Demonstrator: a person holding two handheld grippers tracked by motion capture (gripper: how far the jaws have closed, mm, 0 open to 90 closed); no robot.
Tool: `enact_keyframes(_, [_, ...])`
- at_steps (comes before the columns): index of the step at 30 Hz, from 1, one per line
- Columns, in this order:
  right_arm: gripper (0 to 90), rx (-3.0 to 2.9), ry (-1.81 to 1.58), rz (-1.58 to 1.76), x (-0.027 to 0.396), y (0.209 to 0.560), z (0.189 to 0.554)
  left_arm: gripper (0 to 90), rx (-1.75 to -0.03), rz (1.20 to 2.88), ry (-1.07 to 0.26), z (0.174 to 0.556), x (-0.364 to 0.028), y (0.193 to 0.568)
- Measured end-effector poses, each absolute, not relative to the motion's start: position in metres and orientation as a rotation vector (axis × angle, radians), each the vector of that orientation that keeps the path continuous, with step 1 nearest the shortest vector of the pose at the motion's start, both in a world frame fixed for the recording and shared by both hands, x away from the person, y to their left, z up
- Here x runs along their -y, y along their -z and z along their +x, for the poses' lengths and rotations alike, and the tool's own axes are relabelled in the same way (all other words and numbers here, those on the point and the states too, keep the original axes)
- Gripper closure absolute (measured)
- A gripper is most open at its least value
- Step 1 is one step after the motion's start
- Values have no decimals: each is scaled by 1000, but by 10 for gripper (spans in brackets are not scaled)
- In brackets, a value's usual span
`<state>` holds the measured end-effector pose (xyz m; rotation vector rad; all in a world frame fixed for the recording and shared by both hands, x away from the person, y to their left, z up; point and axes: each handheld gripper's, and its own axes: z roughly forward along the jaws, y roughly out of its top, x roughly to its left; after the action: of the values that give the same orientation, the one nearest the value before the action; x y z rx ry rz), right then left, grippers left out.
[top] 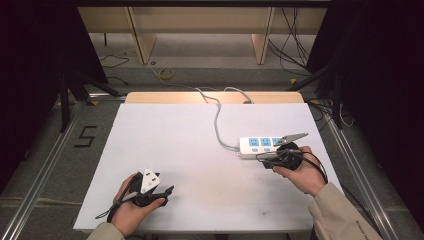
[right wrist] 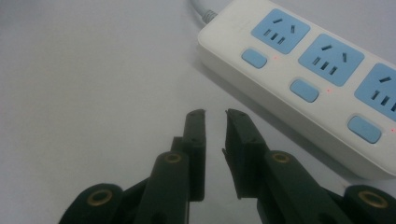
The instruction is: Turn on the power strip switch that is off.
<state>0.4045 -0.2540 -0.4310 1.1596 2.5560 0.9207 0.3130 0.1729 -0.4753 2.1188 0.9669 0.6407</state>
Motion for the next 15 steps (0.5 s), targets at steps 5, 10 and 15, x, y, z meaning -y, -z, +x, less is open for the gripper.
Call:
enact_keyframes(5, [760,-2555,-937,1155,255,434,399,345,-963,2123,-639,312,-173,475])
enact_keyframes(10, [741,-2554,-942,1151,257,437,396,344,-959,2130,-633,311,-172,476])
enact_keyframes(15, [703,-2550,-963,1141,260,442,391,342,-960,2130,-627,311,-173,476])
